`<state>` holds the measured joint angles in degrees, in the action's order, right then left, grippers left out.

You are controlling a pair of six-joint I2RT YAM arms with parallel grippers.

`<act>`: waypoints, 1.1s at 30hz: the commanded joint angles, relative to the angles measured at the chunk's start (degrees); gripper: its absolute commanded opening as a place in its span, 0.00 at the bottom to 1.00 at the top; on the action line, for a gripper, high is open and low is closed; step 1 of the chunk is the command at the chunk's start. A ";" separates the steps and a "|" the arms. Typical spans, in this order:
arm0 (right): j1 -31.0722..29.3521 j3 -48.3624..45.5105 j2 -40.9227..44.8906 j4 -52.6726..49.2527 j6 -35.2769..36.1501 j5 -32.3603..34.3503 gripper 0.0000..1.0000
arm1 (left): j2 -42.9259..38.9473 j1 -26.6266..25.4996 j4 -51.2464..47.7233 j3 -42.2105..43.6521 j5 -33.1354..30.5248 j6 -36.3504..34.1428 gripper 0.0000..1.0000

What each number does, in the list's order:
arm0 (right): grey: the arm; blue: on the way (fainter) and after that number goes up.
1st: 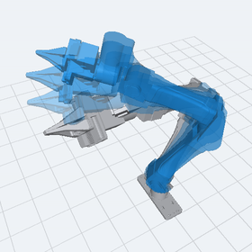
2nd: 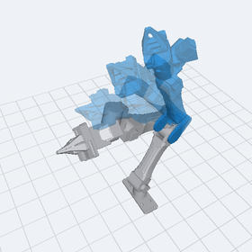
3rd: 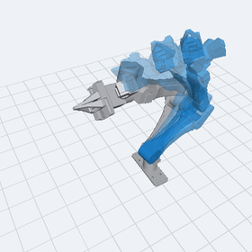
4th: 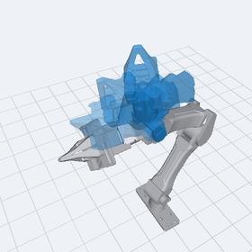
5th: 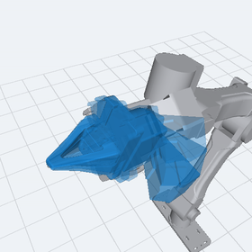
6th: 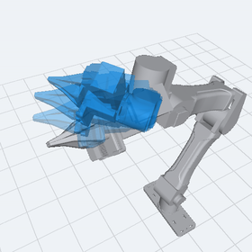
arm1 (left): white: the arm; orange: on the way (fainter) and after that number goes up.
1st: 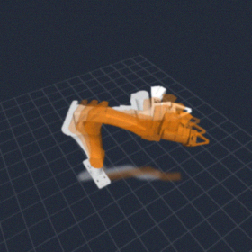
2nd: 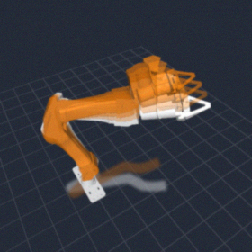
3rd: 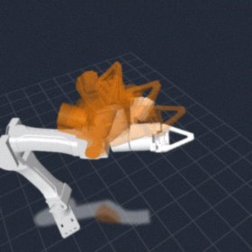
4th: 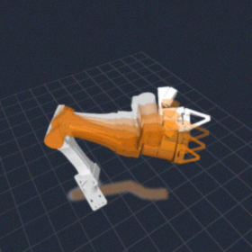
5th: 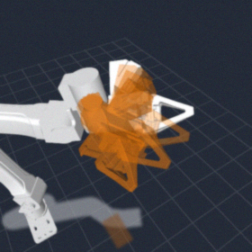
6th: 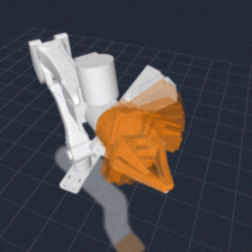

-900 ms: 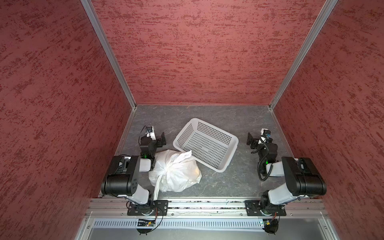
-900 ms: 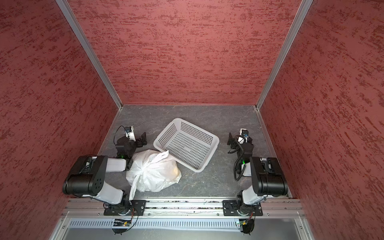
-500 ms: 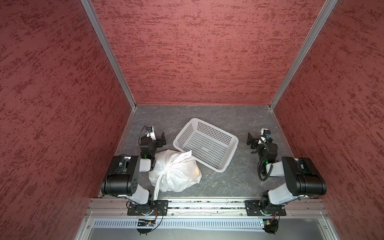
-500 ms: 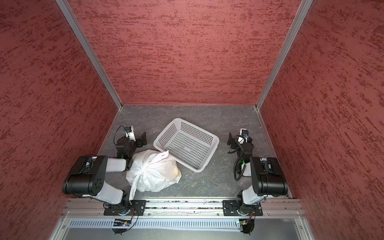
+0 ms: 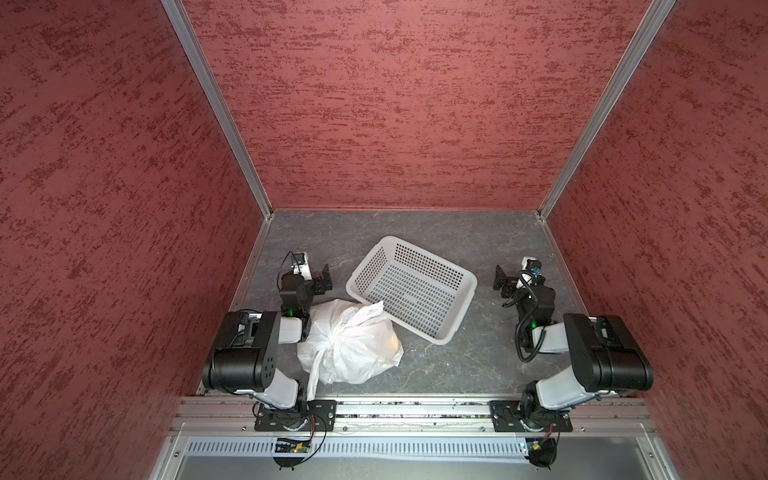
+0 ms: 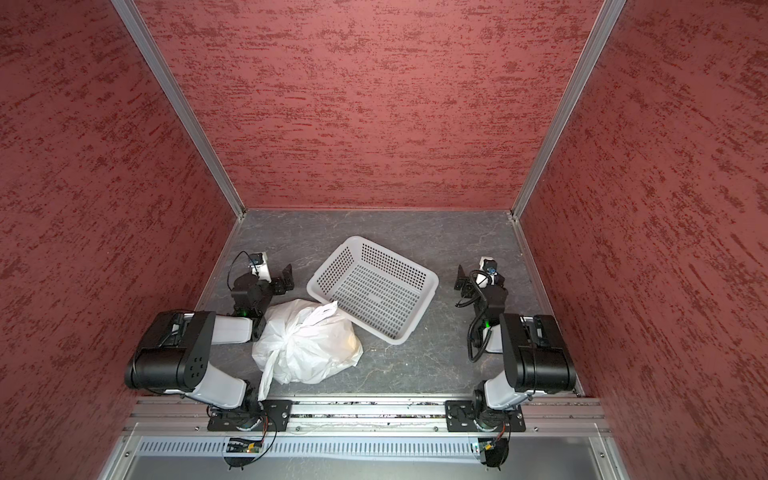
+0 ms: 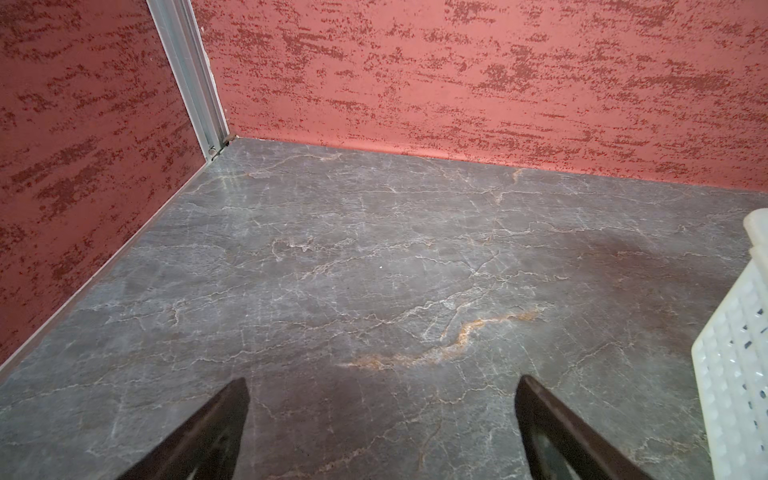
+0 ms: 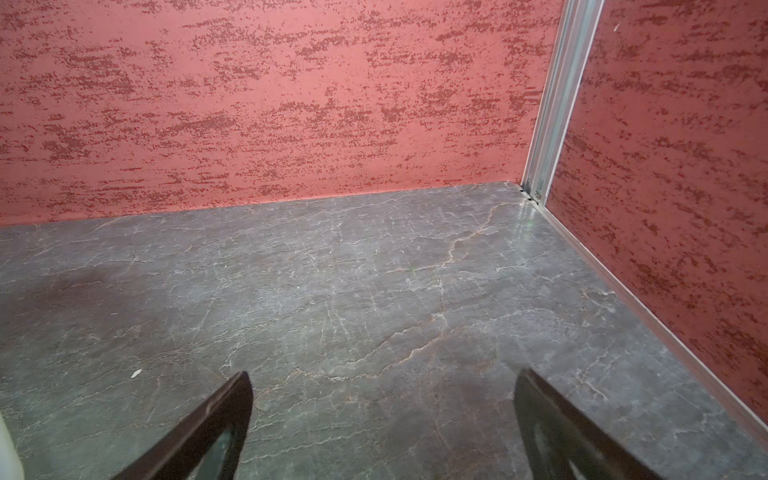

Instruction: Untie the knot of the plastic bag and take out the fruit

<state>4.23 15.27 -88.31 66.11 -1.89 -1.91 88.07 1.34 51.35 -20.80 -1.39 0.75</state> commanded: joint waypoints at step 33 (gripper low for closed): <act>-2.32 20.95 12.29 -42.62 -0.04 -4.17 0.99 | -10.52 0.32 -27.42 -11.95 2.19 -0.05 1.00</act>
<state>3.53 31.48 -78.94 39.62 -1.72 -3.20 81.10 1.34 35.44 -29.04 -0.82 0.60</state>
